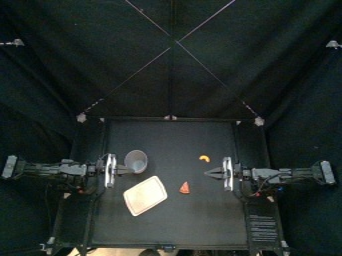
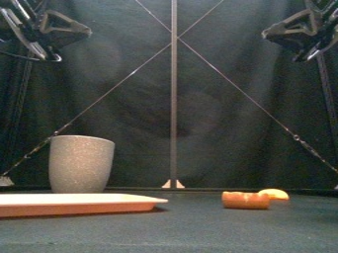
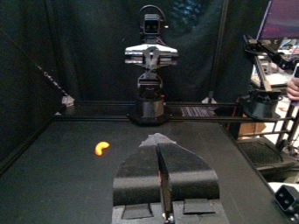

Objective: Pick the tangerine then place it on the pink plate
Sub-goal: Pick the tangerine

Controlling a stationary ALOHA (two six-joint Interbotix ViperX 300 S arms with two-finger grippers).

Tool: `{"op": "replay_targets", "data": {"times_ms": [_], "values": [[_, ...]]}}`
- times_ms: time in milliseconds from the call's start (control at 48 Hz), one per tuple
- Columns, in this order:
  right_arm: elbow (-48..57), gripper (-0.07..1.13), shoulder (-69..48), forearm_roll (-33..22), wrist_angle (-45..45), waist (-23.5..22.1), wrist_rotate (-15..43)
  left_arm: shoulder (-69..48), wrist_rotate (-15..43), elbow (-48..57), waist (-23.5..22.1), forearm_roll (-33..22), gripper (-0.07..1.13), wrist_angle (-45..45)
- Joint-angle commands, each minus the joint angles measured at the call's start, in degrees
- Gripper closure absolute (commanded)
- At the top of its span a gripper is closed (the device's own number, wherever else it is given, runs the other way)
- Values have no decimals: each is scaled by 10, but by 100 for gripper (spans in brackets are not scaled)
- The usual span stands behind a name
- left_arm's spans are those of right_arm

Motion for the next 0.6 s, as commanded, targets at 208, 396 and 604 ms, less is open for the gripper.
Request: {"op": "replay_targets", "data": {"times_ms": [208, 396, 604], "values": [[4, 76, 76, 68, 102, -111, 20, 9, 2, 4, 18, -24, 98, 4], [17, 15, 125, 95, 178, -222, 21, 9, 3, 3, 24, -23, 98, 4], [26, 2, 182, 78, 178, -260, 19, 9, 4, 3, 31, -22, 98, 2]]}}
